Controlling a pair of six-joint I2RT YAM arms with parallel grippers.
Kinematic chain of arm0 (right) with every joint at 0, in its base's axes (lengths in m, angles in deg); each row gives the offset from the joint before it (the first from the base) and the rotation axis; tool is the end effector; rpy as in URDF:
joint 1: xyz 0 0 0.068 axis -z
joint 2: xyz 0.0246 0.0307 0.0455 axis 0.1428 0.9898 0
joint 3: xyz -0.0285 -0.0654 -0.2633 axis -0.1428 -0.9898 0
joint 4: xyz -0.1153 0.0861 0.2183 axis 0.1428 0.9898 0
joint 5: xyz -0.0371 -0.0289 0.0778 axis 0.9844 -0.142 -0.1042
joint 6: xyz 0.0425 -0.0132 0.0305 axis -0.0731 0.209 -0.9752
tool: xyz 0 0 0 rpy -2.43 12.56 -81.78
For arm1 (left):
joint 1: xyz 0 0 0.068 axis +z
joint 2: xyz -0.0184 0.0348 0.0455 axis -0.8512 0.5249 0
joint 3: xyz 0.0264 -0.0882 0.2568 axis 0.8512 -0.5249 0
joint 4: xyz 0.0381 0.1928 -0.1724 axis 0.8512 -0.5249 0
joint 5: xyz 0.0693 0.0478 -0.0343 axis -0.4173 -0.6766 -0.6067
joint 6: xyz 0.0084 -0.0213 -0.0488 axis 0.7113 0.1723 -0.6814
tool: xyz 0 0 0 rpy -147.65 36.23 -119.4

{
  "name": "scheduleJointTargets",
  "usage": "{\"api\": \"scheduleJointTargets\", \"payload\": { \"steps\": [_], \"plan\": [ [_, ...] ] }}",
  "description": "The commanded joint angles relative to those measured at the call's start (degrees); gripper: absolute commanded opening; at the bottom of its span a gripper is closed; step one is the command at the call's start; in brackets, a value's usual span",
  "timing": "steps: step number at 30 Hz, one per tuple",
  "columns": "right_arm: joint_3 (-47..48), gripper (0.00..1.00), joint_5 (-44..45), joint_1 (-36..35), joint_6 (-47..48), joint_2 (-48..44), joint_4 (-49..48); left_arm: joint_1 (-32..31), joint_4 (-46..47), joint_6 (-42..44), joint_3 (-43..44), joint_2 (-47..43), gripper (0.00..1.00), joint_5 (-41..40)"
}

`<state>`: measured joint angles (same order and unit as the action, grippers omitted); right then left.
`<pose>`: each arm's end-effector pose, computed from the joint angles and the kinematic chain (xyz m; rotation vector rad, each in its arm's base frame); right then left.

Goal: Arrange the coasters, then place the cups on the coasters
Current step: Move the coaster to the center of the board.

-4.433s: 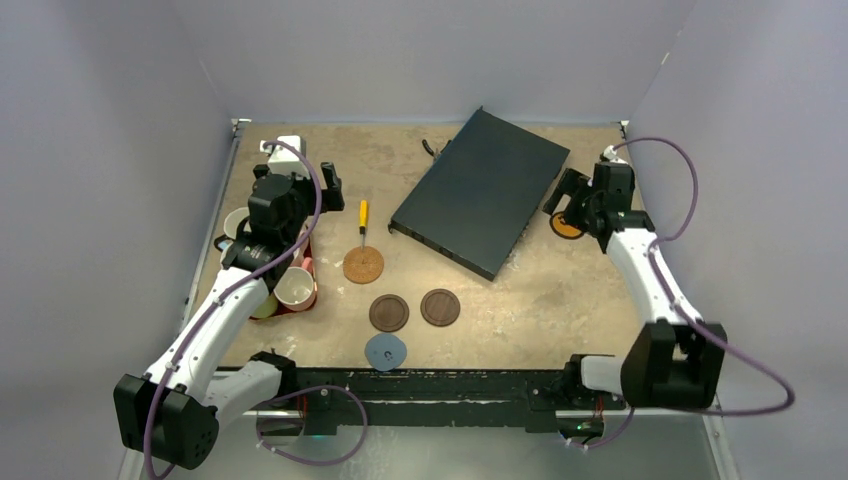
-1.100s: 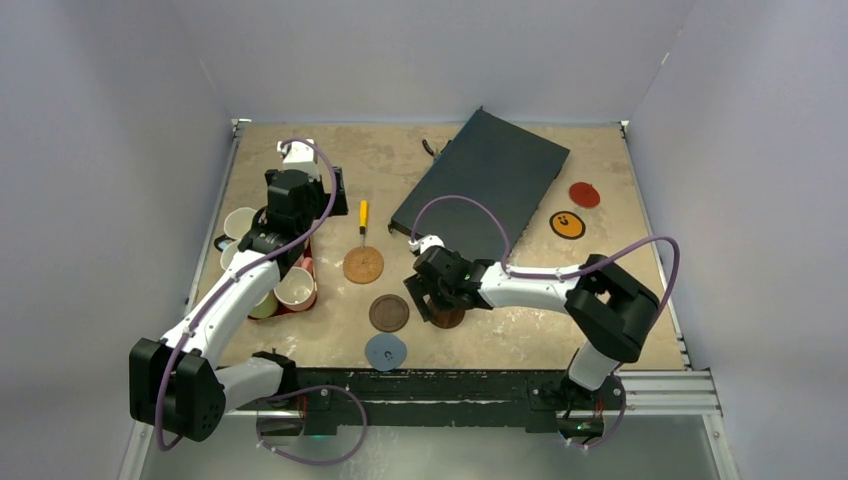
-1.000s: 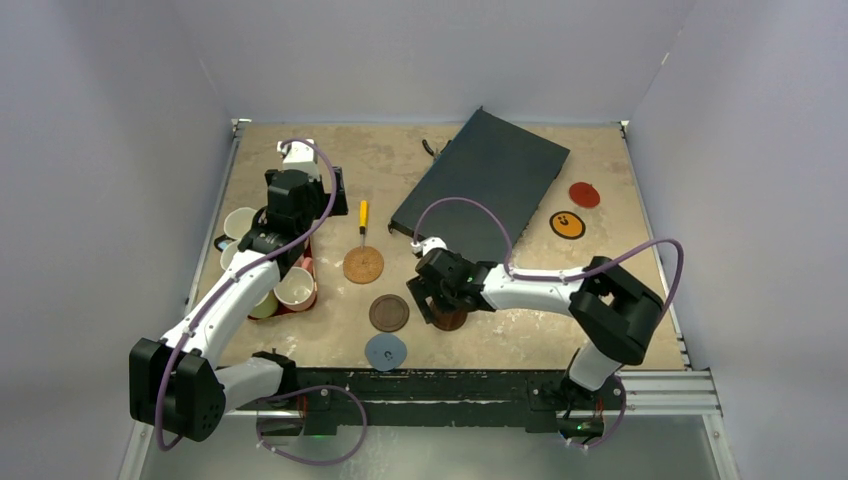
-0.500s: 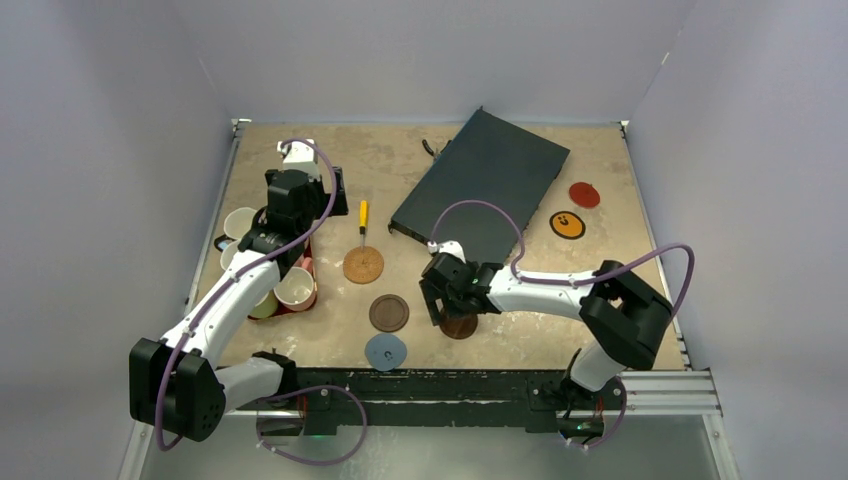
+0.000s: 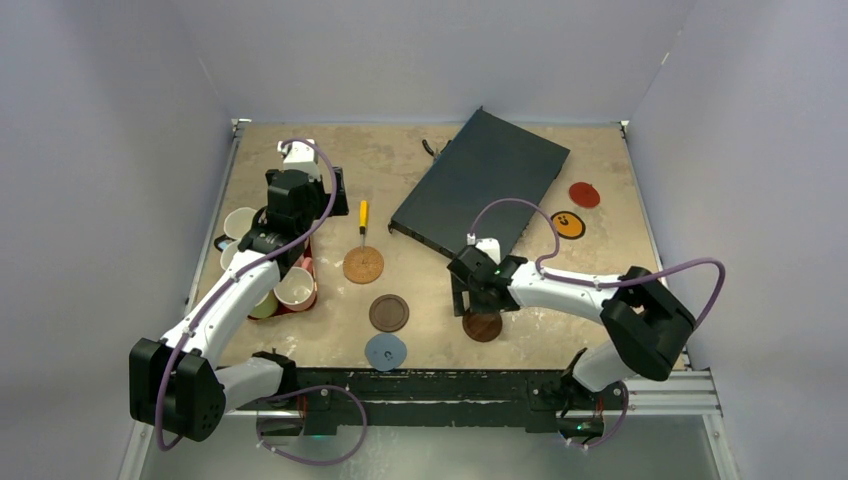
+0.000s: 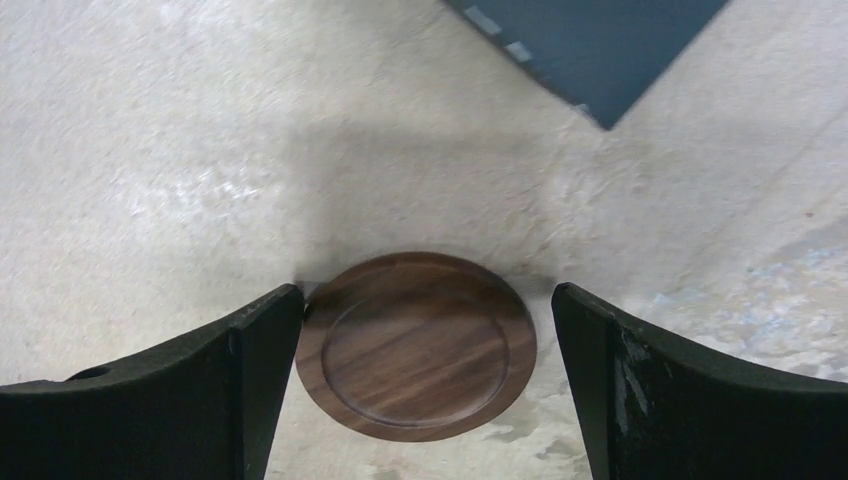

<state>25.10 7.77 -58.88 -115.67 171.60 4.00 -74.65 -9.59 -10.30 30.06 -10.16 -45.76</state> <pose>0.1795 0.2007 0.1658 -0.0846 2.6208 0.0960 0.2586 -0.0662 0.3020 -0.1034 1.9399 -0.0810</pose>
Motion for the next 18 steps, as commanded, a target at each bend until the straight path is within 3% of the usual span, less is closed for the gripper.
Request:
{"api": "scheduleJointTargets", "payload": {
  "steps": [1,11,18],
  "plan": [
    [-0.9,0.98,3.8,1.5,-1.0,-0.7,5.1,-0.4,1.3,-0.2,1.0,-0.8,0.99,0.8],
    [1.8,0.98,5.7,1.5,-1.9,-9.2,6.2,-0.4,1.6,0.5,1.1,-0.8,0.99,2.2],
    [2.2,0.98,5.3,0.8,-9.4,-13.2,10.4,-0.4,1.6,0.1,1.1,-1.4,0.99,2.1]
  ]
}}
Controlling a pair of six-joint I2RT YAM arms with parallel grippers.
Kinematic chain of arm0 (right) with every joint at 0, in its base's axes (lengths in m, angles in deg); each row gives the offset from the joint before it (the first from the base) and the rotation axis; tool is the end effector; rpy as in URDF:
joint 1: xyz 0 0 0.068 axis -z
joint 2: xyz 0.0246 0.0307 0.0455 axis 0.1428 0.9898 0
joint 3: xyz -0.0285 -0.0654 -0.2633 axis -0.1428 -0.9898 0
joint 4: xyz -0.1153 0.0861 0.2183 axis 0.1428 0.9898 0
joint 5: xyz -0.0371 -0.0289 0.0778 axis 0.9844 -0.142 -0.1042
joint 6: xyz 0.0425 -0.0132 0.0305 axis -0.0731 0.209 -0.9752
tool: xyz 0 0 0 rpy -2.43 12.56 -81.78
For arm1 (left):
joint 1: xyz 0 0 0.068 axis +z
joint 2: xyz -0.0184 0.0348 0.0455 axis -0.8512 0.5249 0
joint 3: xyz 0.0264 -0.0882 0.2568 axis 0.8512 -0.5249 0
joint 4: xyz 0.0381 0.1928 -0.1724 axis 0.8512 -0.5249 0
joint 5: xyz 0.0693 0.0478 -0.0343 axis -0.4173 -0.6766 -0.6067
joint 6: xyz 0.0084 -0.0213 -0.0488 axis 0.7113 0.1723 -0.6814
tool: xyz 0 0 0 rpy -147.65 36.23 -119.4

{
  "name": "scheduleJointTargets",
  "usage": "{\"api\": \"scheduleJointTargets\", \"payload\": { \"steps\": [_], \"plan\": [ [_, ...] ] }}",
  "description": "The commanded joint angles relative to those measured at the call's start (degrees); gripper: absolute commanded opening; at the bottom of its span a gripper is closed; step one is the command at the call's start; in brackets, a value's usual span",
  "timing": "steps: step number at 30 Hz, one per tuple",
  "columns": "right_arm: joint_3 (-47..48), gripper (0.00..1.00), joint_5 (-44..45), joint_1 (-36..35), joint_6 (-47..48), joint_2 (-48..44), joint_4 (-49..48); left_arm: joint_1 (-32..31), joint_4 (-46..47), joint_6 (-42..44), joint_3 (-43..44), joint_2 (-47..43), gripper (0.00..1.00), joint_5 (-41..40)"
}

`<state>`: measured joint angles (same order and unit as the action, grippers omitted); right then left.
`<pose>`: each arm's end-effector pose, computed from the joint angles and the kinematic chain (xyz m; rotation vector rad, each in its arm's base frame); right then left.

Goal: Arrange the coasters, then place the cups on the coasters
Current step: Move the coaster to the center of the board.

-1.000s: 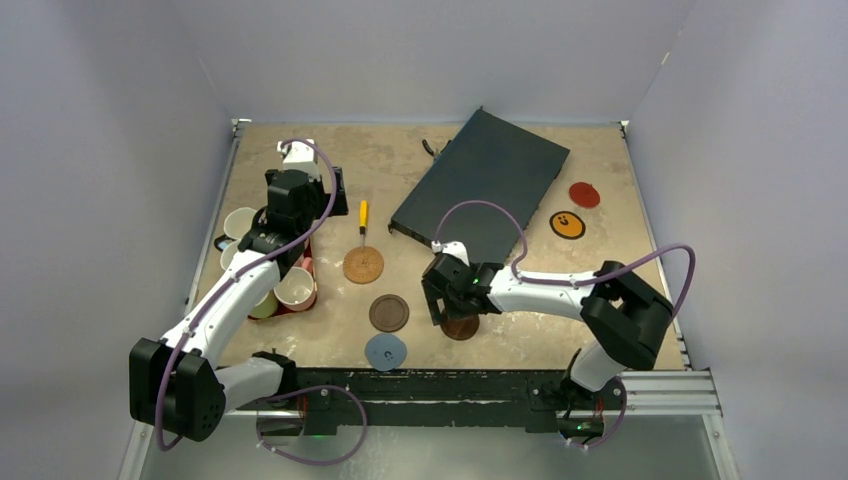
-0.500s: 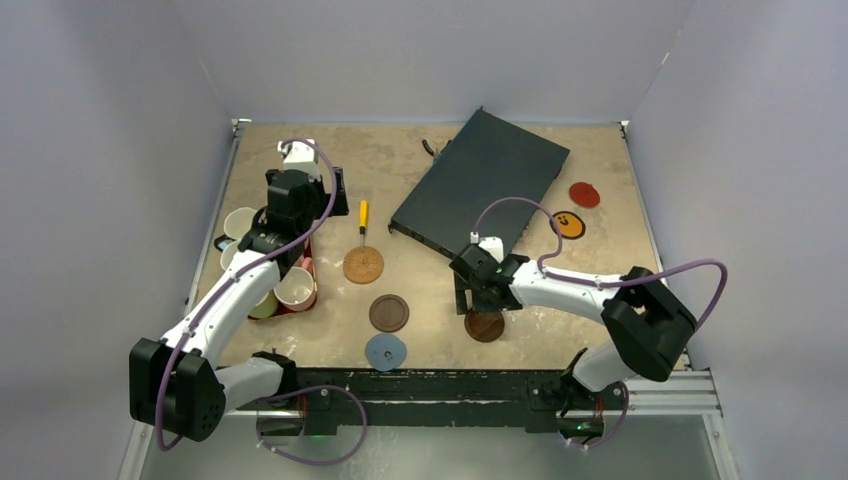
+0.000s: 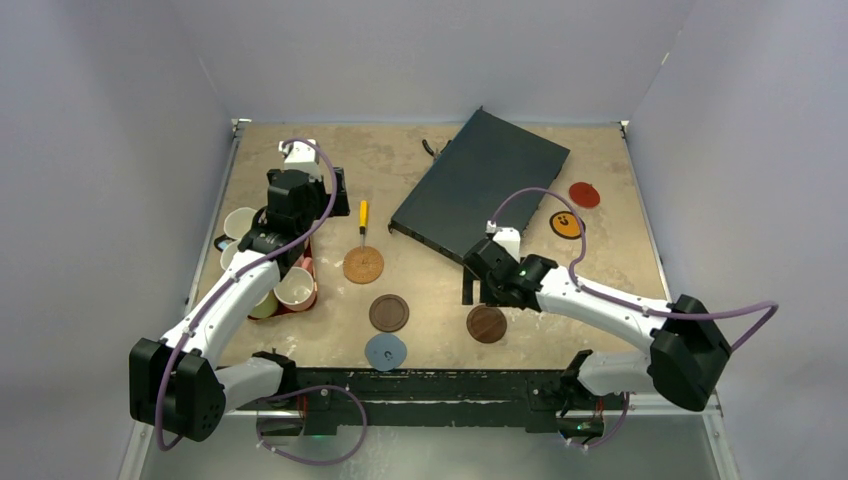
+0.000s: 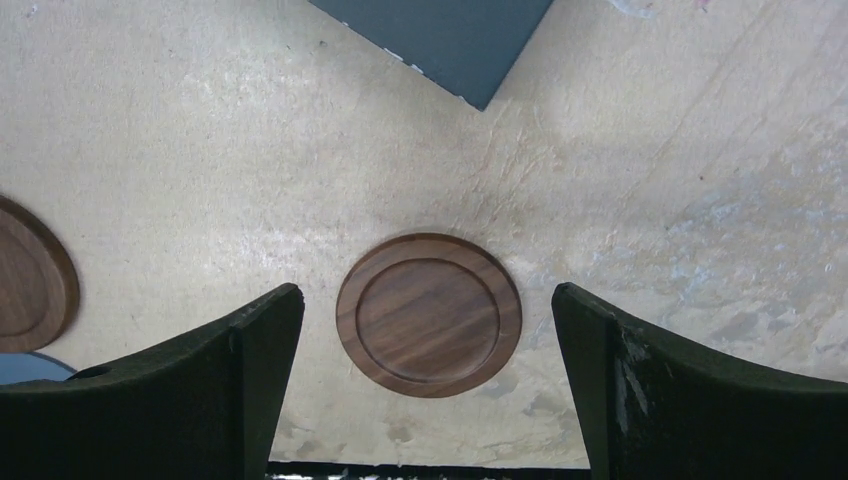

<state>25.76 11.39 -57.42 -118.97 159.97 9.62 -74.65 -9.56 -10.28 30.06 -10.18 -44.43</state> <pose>0.1711 0.1771 0.2134 0.0710 2.4999 0.1610 0.2585 -0.0670 0.3021 -0.0880 1.9426 -0.1033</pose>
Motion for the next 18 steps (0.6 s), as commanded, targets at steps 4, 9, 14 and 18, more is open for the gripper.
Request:
{"api": "scheduleJointTargets", "payload": {
  "steps": [4,9,14,18],
  "plan": [
    [1.4,0.98,1.2,-3.9,-13.5,-1.8,8.6,-0.4,1.5,-0.1,1.2,-1.8,0.99,1.1],
    [0.1,0.98,-0.6,-8.0,-19.7,-2.4,9.0,-0.4,1.4,-0.2,1.3,-2.3,0.99,1.4],
    [-2.4,0.98,-2.6,-9.3,-22.4,-2.0,7.9,-0.4,1.2,-0.4,1.5,-2.6,0.99,1.7],
    [-3.3,0.98,-2.4,-9.9,-24.5,-0.2,8.9,-0.4,1.3,-0.6,1.6,-2.8,0.99,2.1]
  ]
}}
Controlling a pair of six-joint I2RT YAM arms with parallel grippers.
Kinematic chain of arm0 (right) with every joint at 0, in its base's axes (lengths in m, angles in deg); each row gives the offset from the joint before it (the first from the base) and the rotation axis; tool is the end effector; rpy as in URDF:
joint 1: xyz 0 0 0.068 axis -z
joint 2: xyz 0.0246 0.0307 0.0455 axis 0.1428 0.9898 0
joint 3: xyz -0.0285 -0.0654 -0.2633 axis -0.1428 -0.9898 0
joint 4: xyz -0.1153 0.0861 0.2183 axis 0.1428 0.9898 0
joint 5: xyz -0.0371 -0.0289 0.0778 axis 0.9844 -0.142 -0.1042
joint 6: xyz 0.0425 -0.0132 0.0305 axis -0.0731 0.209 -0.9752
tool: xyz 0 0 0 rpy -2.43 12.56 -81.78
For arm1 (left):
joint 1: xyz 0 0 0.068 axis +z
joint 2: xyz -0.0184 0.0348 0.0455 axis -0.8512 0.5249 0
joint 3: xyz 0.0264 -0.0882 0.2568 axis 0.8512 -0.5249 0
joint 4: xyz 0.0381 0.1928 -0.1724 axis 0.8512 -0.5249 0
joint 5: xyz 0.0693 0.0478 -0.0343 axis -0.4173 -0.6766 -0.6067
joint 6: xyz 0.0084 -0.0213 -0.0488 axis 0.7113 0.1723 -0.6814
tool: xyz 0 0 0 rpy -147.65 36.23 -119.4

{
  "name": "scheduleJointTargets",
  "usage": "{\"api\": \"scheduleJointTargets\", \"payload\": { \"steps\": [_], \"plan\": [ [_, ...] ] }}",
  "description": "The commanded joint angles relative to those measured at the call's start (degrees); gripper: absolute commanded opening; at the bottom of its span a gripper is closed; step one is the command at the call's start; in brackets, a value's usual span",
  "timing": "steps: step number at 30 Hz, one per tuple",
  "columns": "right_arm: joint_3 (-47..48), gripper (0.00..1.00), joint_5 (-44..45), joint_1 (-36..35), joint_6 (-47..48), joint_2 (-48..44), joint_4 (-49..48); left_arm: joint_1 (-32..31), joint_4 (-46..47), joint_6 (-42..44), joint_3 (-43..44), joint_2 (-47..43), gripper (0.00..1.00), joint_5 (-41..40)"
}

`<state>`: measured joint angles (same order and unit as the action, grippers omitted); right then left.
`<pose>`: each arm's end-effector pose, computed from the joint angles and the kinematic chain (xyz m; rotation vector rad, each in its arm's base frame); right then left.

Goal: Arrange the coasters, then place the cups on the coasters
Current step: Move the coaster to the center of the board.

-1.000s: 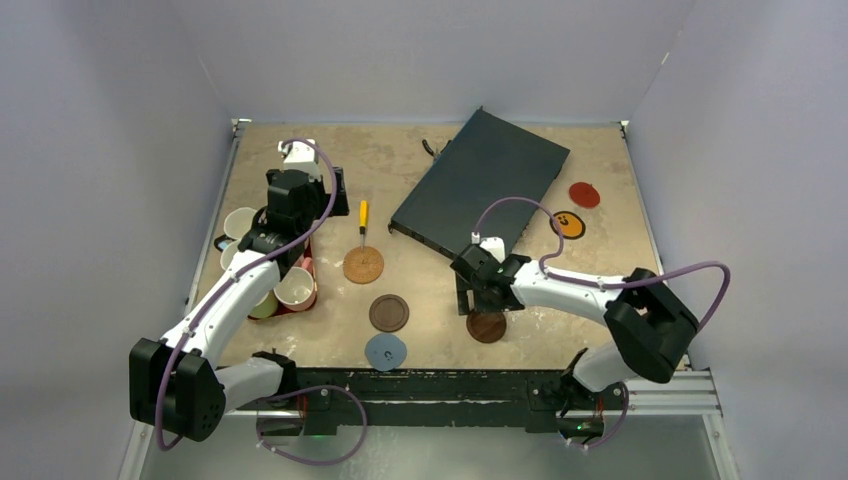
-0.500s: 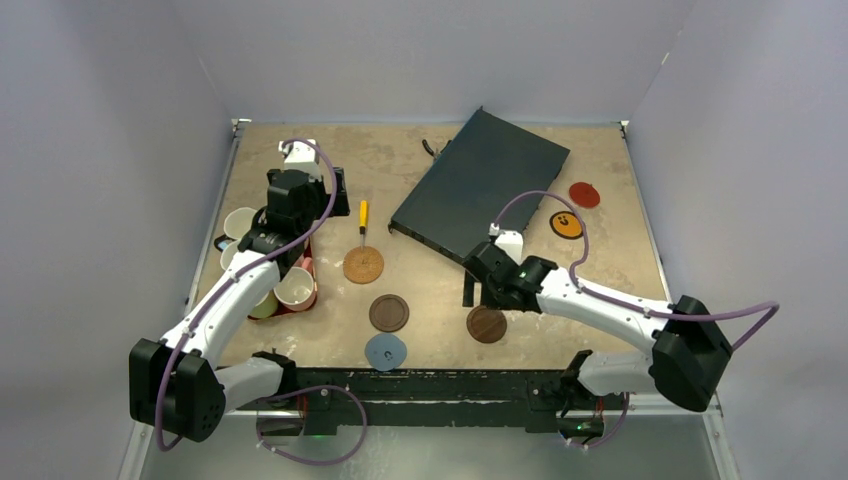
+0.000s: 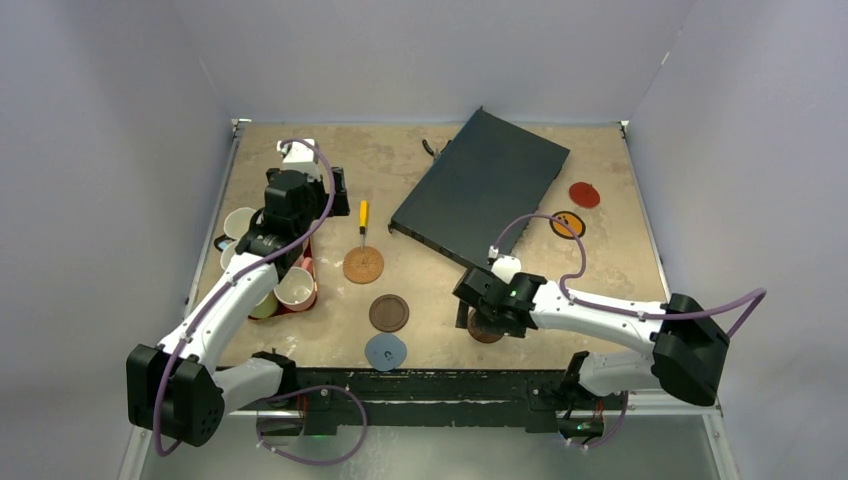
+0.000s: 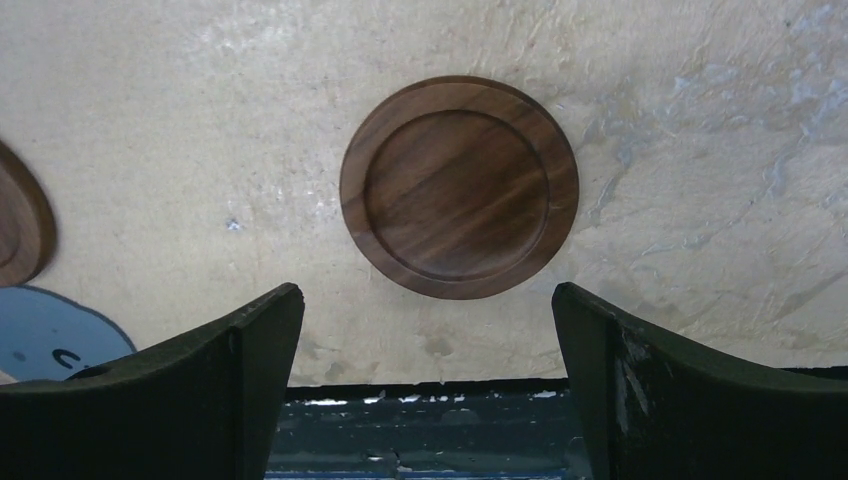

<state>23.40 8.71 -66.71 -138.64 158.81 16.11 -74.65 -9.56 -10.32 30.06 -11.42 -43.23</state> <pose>0.1289 0.1869 0.1998 0.2639 2.6311 0.2473 0.2545 -0.0666 0.3073 -0.0774 1.9246 -0.1301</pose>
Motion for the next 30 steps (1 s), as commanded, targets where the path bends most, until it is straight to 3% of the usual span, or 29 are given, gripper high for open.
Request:
{"api": "scheduleJointTargets", "payload": {
  "steps": [1,30],
  "plan": [
    [-1.1,0.98,0.2,-0.6,-5.2,1.2,2.2,-0.4,1.3,-0.6,1.6,-1.6,0.99,1.0],
    [-3.5,0.98,3.0,-1.2,-7.8,8.8,-2.9,-0.4,1.2,-0.9,1.5,-2.4,0.99,0.8]
  ]
}}
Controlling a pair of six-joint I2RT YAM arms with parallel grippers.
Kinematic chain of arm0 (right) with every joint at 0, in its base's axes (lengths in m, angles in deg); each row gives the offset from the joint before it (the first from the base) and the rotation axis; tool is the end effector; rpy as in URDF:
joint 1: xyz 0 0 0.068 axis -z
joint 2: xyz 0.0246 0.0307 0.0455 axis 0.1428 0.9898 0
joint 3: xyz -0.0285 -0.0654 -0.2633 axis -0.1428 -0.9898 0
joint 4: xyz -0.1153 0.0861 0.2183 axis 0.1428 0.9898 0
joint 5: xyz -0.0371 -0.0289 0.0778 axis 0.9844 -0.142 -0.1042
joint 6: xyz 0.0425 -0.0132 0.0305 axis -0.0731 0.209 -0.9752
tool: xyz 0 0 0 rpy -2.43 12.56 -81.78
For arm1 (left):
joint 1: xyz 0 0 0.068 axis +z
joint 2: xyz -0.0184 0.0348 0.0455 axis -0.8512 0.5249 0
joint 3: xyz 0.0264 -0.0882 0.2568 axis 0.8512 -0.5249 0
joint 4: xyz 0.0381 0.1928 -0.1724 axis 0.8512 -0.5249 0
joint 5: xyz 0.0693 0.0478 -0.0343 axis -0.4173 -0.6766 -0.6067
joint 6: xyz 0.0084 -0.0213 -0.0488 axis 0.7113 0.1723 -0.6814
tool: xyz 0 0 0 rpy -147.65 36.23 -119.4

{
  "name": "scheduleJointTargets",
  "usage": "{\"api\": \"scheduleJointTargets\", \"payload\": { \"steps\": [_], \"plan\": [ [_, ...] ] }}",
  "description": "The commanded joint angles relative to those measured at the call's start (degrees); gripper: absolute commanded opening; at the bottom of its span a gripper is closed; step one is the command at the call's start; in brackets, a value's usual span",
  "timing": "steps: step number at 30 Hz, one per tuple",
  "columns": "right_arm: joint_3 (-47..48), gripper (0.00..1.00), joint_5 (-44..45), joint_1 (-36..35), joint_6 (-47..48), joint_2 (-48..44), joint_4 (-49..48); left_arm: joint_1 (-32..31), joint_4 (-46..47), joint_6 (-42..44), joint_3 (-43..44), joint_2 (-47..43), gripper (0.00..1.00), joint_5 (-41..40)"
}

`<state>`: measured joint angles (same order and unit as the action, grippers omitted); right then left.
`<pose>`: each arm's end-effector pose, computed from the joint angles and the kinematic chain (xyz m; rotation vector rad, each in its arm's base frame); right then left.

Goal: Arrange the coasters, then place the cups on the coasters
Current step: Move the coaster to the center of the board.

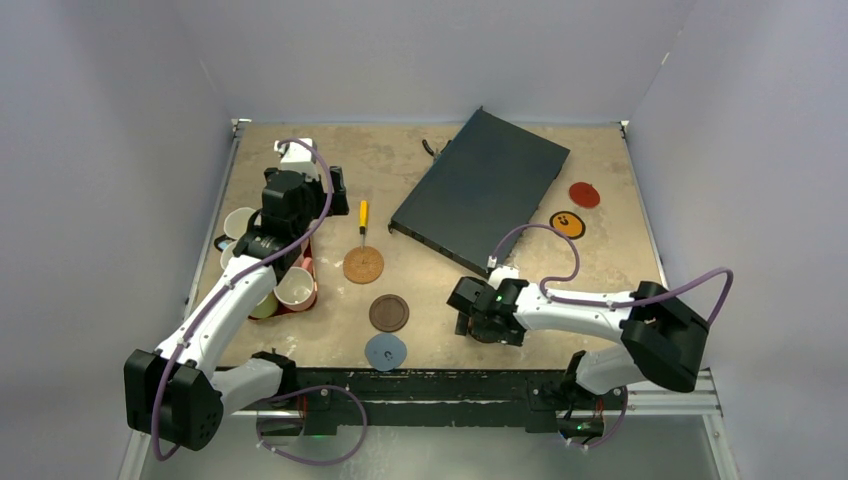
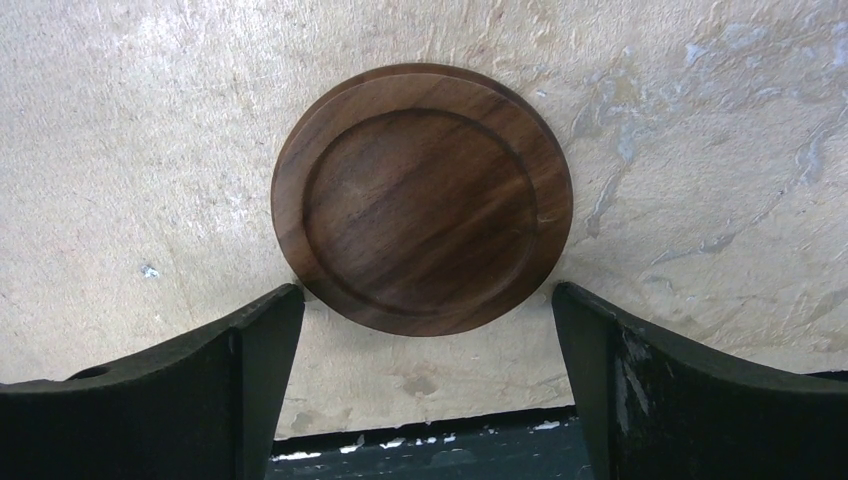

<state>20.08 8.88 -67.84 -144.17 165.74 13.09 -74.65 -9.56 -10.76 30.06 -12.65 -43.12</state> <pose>0.1265 0.1915 0.1608 0.3436 2.6885 0.1306 0.2504 -0.0655 0.3125 -0.0858 1.9039 -0.1432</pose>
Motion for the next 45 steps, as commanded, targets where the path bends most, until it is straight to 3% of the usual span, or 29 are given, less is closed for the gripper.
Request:
{"api": "scheduleJointTargets", "payload": {
  "steps": [1,24,45],
  "plan": [
    [-0.3,0.98,2.8,-0.1,-2.3,2.2,0.1,-0.4,1.3,-0.5,1.5,-1.2,0.99,0.6],
    [-0.4,0.97,3.0,1.6,1.5,7.5,-1.3,-0.4,1.3,-1.0,1.4,-1.2,0.99,1.3],
    [-5.0,0.86,-1.0,12.4,8.3,1.6,-5.6,-0.6,1.5,-1.7,1.3,-0.8,0.99,2.4]
  ]
}}
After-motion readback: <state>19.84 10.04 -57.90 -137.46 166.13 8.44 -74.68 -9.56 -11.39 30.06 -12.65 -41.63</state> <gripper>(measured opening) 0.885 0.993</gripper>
